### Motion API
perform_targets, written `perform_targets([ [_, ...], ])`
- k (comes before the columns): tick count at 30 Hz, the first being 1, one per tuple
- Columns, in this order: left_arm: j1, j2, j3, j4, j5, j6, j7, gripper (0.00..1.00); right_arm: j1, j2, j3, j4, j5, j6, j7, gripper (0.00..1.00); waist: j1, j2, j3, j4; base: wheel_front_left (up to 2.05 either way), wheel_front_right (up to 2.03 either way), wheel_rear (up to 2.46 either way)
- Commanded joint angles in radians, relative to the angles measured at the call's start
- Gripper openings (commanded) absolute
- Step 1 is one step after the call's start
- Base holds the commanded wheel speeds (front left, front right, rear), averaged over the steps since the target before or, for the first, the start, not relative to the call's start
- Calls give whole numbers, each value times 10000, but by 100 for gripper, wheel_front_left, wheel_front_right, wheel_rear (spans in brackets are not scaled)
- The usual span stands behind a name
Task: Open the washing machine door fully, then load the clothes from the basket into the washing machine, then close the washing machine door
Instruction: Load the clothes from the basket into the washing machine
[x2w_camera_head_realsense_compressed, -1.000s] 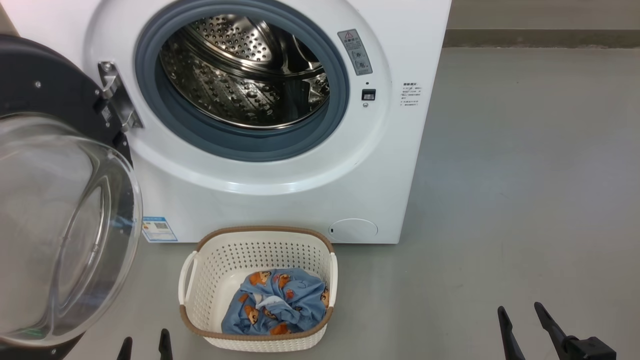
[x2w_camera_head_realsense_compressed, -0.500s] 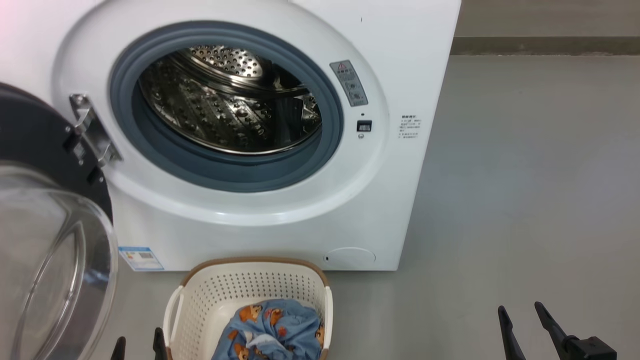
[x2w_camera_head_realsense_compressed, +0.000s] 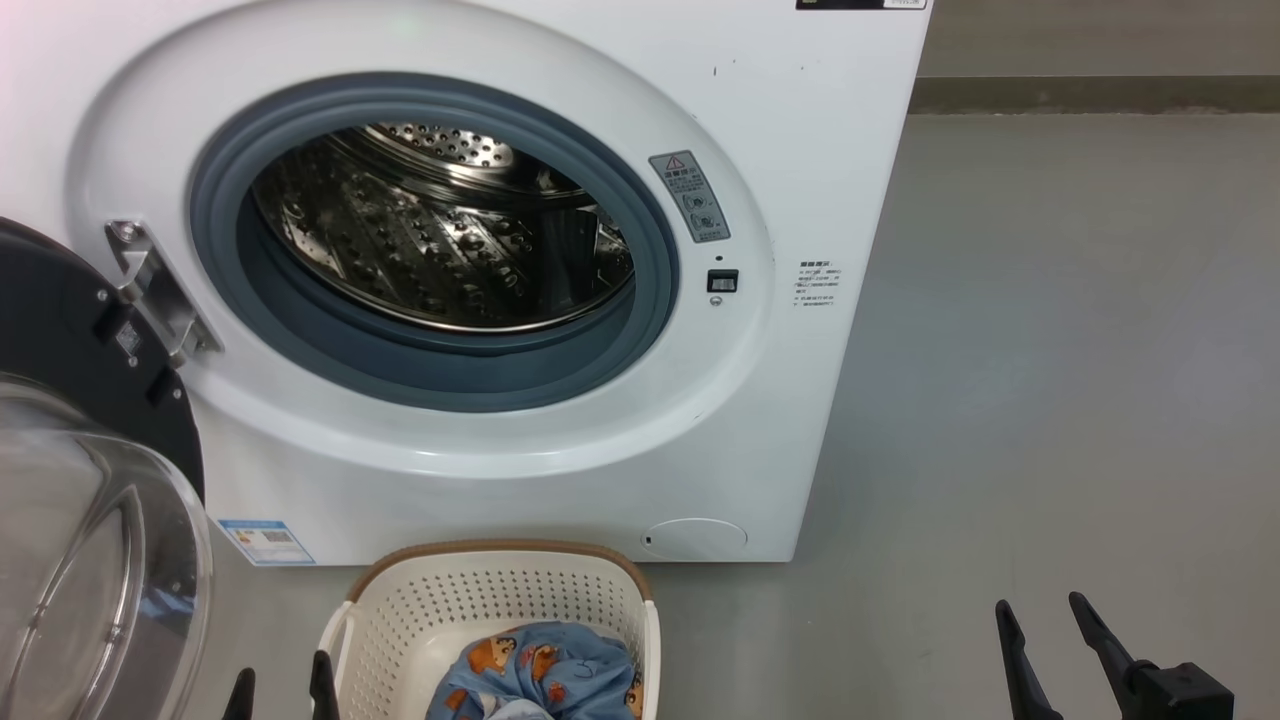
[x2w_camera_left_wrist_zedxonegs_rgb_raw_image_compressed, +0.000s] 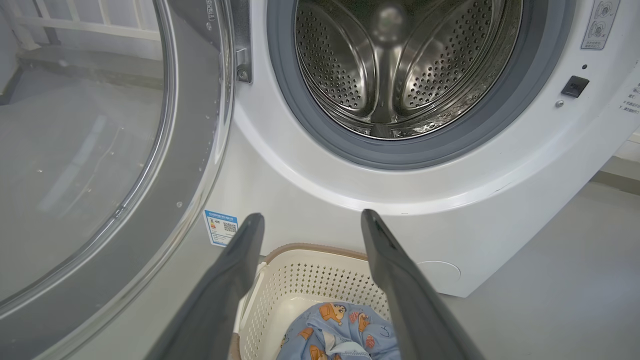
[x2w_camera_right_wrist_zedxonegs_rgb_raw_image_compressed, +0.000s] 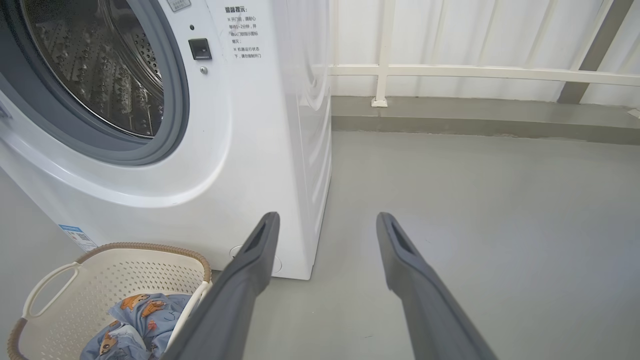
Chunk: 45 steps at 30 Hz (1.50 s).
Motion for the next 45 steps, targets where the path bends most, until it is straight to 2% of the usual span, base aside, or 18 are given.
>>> perform_targets([
  [1,-129,124,288,-290,30,79,-120,100,-325,-131,278,-226,-16,16,-122,100,0,0,9,-4,0,0,0],
  [10,-202,124,-60,-44,142,-21,-120,100,-393,-131,319,-273,-27,16,-122,100,0,0,206,-130,0,0,0],
  [12,-338,124,-171,185,-189,-159,-120,100,-480,-131,352,-292,-35,16,-122,100,0,0,341,-214,0,0,0],
  [18,-949,131,-605,958,-298,-445,55,100,-767,-131,465,-427,13,16,-122,100,0,0,838,-484,0,0,0],
  [19,-1283,129,-623,1289,-675,-598,245,100,-949,-131,545,-535,65,16,-122,100,0,0,1116,-608,0,0,0],
  [28,-2856,393,-873,2797,-1303,-980,843,100,-1971,-131,1121,-998,192,16,-122,100,0,0,2394,-1336,0,0,0],
  [38,-4282,851,-1065,4869,-2310,-1119,1341,100,-2952,-131,1694,-1417,418,16,-122,100,0,0,3428,-2139,0,0,0],
  [45,-5089,1058,-1834,5779,-3289,-1126,1927,100,-3334,-131,1914,-1701,519,16,-122,100,0,0,4116,-2472,0,0,0],
])
